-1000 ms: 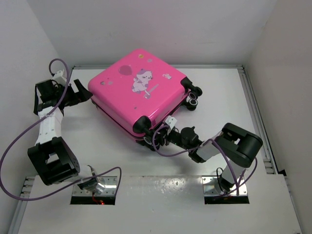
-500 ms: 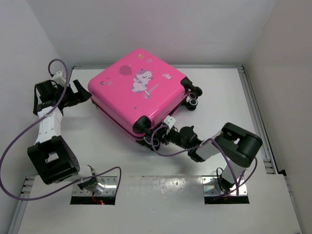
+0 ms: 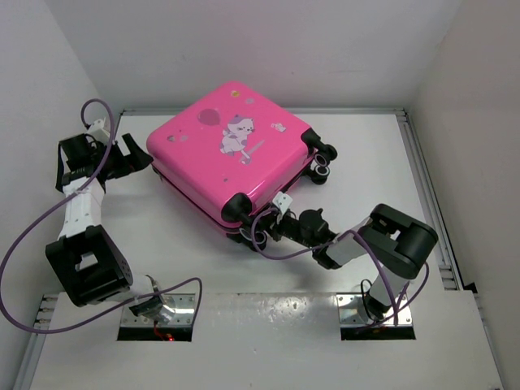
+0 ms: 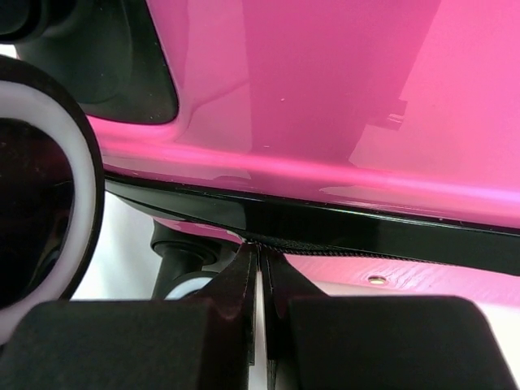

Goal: Pack the luggage

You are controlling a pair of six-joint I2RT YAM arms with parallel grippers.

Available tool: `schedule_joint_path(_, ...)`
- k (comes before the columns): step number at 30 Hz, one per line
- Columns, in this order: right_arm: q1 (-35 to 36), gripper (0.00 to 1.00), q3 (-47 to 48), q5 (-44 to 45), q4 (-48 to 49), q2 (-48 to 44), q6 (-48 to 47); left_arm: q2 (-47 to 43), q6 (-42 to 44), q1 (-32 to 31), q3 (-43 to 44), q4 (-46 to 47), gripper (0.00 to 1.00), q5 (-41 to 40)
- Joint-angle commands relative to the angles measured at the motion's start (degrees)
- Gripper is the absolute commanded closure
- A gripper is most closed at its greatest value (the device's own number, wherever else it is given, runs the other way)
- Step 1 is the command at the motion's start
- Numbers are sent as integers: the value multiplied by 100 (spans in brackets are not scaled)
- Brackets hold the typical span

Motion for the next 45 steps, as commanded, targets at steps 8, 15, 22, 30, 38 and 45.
schedule_joint_path(8, -2239, 100, 544, 475, 1244, -17, -81, 117, 73, 64, -37, 60, 0, -431)
schedule_joint_path(15, -3515, 100, 1601, 97, 897, 792, -133, 364, 73, -183, 306, 113, 0, -651)
schedule_joint_path(22, -3270, 100, 1787, -640, 1468, 1057, 148, -347, 634, -929, 315, -87, 0, -755)
schedule_joint_path(30, -2137, 100, 1409, -1045, 1697, 705, 535, -779, 249, -553, 666, -1748, 0, -1942)
schedule_joint_path(38, -1143, 100, 2365, -1090, 1768, 1267, 553, -683, 56, 177, -183, -2858, 0, -1443)
schedule_joint_path(45, -879, 100, 2666, -1133, 1557, 1400, 342, 580, -1190, -427, -94, -645, 0, -1205)
